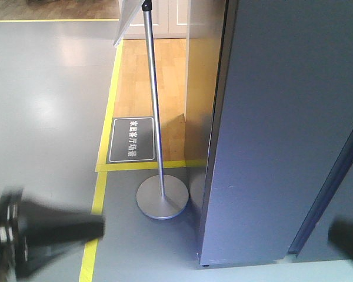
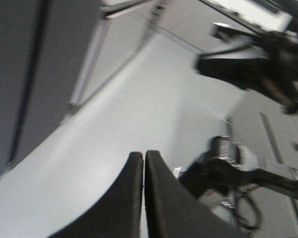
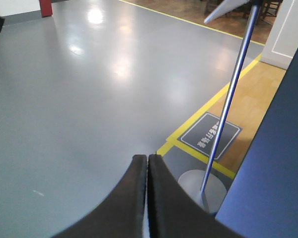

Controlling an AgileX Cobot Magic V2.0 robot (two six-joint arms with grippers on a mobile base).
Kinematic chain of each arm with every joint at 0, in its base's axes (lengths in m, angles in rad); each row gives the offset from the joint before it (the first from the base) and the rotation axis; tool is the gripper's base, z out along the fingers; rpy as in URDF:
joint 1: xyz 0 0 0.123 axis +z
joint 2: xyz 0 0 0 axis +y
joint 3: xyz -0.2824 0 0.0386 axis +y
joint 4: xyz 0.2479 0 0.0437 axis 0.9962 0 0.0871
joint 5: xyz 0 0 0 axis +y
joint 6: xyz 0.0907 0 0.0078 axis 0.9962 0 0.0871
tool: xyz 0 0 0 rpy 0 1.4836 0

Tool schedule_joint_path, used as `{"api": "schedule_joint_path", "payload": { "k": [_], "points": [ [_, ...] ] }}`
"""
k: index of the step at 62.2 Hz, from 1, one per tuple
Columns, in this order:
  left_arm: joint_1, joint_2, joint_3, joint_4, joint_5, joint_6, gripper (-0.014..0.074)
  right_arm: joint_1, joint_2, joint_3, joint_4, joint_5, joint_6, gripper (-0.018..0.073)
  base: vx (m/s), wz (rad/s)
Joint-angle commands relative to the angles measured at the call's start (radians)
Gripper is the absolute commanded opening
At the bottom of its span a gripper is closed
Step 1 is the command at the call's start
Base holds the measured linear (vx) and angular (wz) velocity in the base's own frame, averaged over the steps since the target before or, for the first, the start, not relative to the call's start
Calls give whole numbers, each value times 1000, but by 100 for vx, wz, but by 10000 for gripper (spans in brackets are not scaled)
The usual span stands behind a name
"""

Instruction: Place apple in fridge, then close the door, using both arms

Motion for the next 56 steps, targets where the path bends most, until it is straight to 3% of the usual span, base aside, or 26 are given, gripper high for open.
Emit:
{"api": "schedule_joint_path", "payload": {
  "k": [1,12,33,48,56],
  "points": [
    [-3,-94,172,-40,210,-9,-8,-3,-83,67,37,-84,1,-6,0,0],
    [-3,-195,362,-168,349,-9,-7,-3,-172,122,45,-98,1,-6,0,0],
    [-3,-212,380,-266,365,-9,-7,-3,-180,122,56,-83,1,-6,0,0],
    [-3,-212,380,-488,283,-9,-7,-3,-180,122,56,-83,1,-6,0,0],
    [-3,-212,380,-557,202,-9,-7,-3,-180,122,56,-83,1,-6,0,0]
  ]
}}
